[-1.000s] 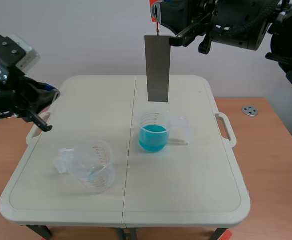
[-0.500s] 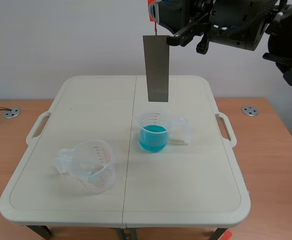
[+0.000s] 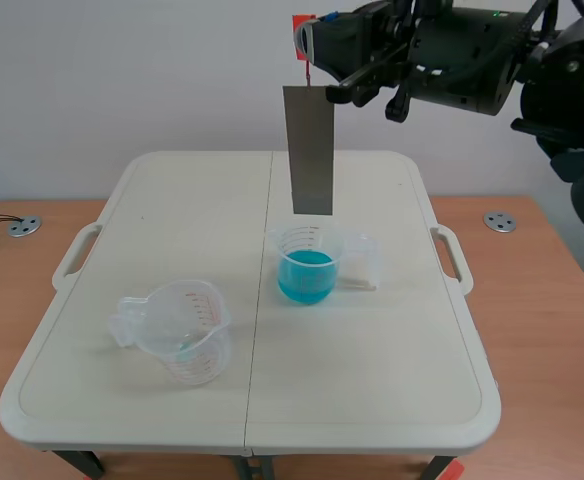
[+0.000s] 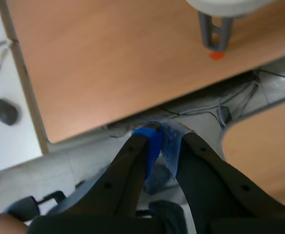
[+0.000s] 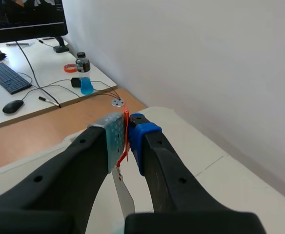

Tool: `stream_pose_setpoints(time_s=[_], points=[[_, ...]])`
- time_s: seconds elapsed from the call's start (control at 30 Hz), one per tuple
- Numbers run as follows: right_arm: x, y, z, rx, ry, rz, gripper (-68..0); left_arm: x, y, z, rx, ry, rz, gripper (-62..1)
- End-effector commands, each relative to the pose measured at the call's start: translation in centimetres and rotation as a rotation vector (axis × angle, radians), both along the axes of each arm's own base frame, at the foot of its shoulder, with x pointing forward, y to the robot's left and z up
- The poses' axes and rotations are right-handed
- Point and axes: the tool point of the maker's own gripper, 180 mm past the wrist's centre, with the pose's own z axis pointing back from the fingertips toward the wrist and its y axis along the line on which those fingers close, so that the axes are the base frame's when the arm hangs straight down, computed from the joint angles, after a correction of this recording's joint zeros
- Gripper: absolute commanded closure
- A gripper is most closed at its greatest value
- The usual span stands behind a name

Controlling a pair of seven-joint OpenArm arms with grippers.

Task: Hold the metal plate by the orange handle, dip it into the blue solution, take it out and point at it, then put the plate back in the beaker on the left.
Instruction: 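Lower the plate into the blue solution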

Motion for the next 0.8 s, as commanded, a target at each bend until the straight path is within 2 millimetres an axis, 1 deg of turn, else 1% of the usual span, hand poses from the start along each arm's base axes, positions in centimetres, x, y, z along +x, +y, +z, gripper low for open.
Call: stream_pose_setpoints(time_s=[0.0,0.13,0.3,0.53,0.67,0.77], points=[[0.4,0.2,1.3,0.035,-0.026,0.004,-1.3,-0.5,-0.8,-0.3,-0.019,0.004,-0.009,-2.9],[0.7,0.2,0.2,0.032,0.004,0.000,-1.3,-3.2,-2.7,-1.7,-0.056,0.078,-0.033,-2.9],[1.0,0.3,-0.9,0.017,0.017,-0.013,-1.3,-6.6,-5.9,-3.4,-0.135,0.174,-0.064,-3.0],[0.9,0.9,-2.1,0.007,0.031,0.000,-1.3,-11.1,-9.5,-5.5,-0.219,0.298,-0.096,-3.0],[1.1,1.1,-3.3,0.000,0.055,-0.006,-1.3,-13.1,-11.0,-6.1,-0.251,0.350,-0.116,-3.0],[1.3,1.1,-4.2,0.002,0.082,-0.013,-1.3,-13.9,-11.7,-6.4,-0.267,0.373,-0.124,-3.0]])
